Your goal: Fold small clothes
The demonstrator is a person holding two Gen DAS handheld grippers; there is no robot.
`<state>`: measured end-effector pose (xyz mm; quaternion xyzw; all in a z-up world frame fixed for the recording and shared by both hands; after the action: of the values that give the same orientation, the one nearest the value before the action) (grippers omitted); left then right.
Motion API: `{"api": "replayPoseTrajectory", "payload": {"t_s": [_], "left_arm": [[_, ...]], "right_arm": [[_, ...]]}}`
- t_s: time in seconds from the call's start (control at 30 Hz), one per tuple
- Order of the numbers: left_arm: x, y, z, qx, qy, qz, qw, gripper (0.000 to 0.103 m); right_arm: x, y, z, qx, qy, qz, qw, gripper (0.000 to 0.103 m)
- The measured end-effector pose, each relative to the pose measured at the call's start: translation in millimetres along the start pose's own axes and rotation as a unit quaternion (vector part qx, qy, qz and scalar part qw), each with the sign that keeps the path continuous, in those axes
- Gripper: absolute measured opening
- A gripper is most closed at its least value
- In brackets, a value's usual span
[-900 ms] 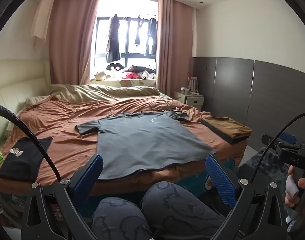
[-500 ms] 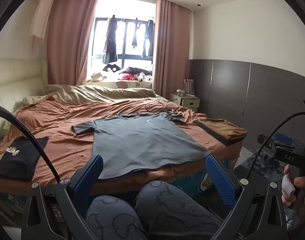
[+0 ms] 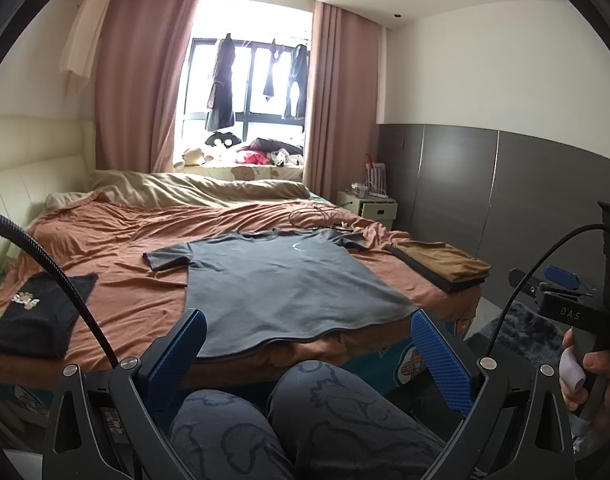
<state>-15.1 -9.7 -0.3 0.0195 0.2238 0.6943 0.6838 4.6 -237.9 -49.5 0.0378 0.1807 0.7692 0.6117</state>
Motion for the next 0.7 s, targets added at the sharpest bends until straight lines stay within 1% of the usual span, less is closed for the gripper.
{"api": "replayPoseTrajectory", "payload": {"t_s": [0.7], "left_arm": [[-0.5, 0.6, -5.6, -0.005, -0.004, -0.004, 1.0, 0.103]], "right_arm": [[0.9, 4.3, -2.0, 0.0, -0.004, 0.001, 1.0, 0.103]]}}
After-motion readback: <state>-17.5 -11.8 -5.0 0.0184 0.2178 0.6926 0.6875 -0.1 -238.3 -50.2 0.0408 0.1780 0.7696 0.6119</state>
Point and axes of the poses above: each gripper's, at about its wrist camera, not at the fingertips, and y roughly against the way its jaws point, x to its left, z to its top, the point moved 1 cm from there along -y, roughly the way its jaws point, and after that the axes turned 12 degrees about y, right-handed, at the moved point
